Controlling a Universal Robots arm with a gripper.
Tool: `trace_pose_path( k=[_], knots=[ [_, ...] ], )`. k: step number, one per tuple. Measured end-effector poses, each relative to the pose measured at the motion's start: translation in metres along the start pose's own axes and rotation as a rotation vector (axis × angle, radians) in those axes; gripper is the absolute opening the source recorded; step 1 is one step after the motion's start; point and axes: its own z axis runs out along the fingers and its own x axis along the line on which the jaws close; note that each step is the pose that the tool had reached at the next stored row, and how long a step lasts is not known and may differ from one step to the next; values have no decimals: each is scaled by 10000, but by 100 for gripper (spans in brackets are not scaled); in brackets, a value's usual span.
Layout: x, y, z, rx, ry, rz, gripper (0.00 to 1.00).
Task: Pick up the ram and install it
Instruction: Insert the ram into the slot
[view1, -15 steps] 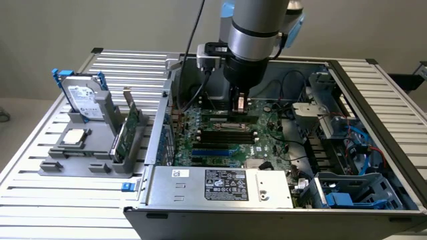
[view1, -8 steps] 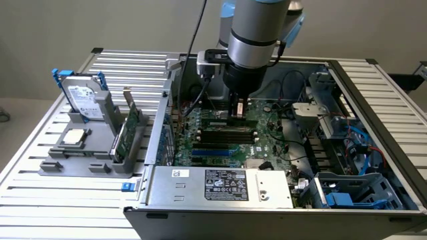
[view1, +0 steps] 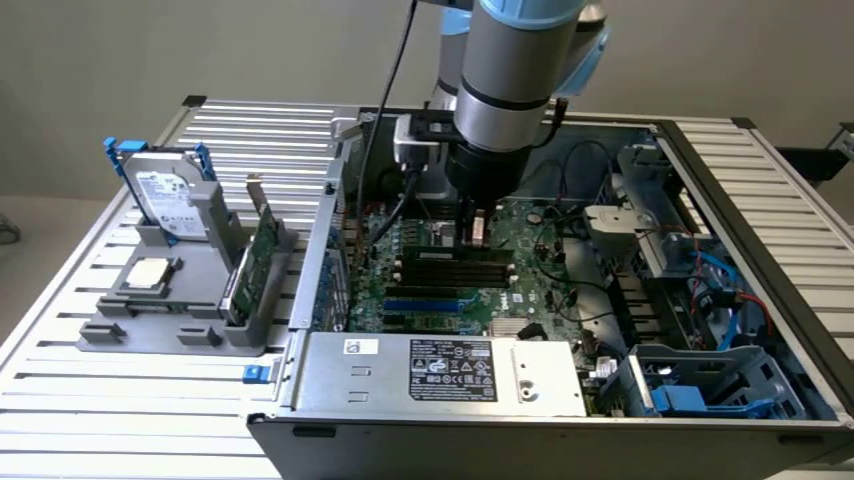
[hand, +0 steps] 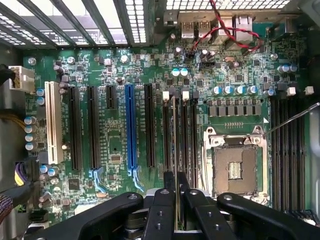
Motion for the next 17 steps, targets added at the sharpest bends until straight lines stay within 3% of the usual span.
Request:
trace_pose_path(
  k=[11, 17],
  knots=[
    [9, -21, 199, 0, 0, 6, 14],
    [10, -22, 217, 75, -3, 3, 14]
  ],
)
